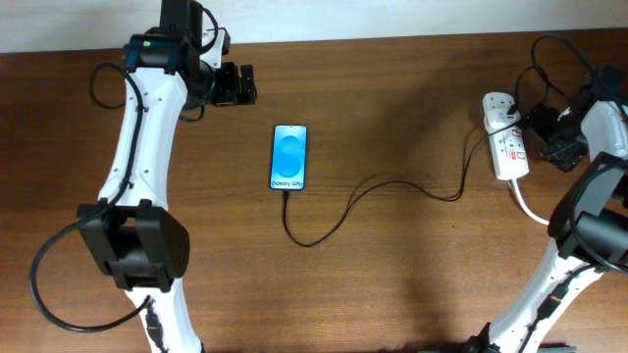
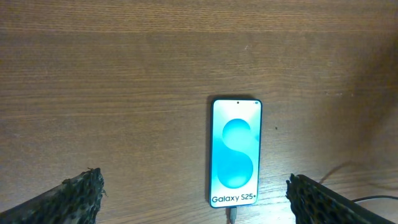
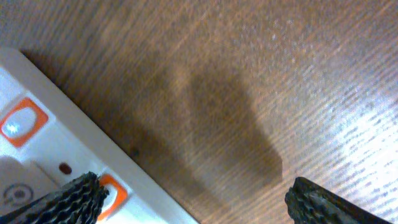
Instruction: Plug charger to phone and switch on socket
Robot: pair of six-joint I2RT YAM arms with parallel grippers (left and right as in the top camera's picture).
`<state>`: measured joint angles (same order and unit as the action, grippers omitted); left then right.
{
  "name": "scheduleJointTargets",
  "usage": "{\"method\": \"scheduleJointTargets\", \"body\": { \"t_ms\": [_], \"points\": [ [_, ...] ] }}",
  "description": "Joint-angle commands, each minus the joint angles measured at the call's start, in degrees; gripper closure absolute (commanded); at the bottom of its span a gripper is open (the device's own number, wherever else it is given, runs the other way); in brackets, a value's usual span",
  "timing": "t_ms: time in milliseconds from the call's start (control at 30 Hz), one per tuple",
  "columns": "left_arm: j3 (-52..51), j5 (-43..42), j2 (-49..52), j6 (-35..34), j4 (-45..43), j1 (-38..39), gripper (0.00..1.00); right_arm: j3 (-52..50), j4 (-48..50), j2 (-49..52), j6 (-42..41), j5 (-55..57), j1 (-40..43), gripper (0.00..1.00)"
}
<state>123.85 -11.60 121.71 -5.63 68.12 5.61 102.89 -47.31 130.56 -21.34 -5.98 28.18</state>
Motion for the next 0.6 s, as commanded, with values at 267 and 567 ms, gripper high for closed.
{"method": "scheduleJointTargets", "body": {
  "t_ms": [267,567],
  "points": [
    [-0.2,-0.6,0.5,0.3,0.0,0.0,0.01,-2.6,-3.7,2.1,3.1,-5.3,-0.8,0.02],
    [-0.2,-0.6,0.5,0.3,0.0,0.0,0.01,-2.6,-5.6,1.6,3.0,-5.5,-0.7,0.02]
  ]
}}
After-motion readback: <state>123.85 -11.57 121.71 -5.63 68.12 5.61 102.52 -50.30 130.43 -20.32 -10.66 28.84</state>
